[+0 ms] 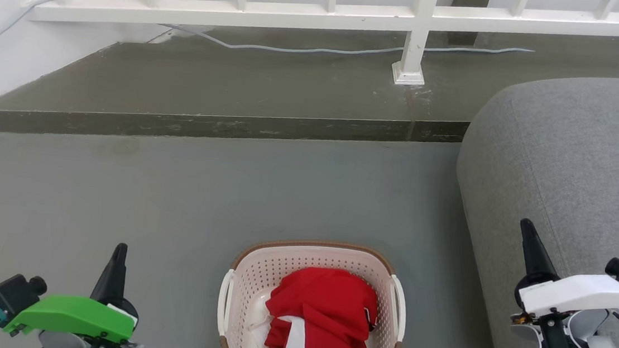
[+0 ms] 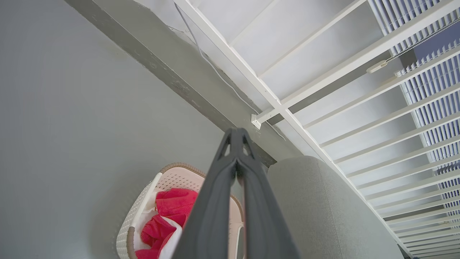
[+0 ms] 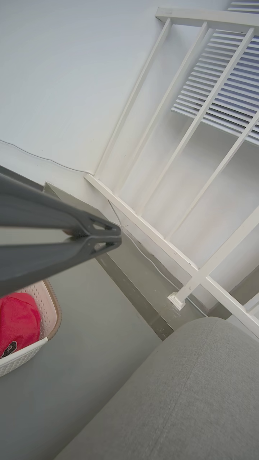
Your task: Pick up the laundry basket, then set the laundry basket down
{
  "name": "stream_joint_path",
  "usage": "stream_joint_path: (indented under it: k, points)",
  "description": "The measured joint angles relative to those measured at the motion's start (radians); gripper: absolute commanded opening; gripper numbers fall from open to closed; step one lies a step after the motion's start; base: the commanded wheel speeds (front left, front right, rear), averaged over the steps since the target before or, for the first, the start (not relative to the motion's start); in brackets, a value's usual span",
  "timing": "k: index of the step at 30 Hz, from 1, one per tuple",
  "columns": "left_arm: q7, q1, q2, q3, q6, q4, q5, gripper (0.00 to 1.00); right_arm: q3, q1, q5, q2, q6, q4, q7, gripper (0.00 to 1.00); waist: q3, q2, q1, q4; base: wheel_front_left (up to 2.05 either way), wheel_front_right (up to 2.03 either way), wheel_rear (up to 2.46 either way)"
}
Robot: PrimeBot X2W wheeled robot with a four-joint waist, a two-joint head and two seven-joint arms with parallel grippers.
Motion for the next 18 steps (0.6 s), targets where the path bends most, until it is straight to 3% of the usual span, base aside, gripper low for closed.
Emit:
stream_joint_path:
  k: [18]
  points:
    - [0.067,-0.007,-0.005,0.059,-0.009,0.006,-0.214,0.0,-0.083,0.0,0.223,0.022,0.014,-0.001,0.066,0.0,0.001,0.0,0.0,0.015,0.0,0.0,0.0]
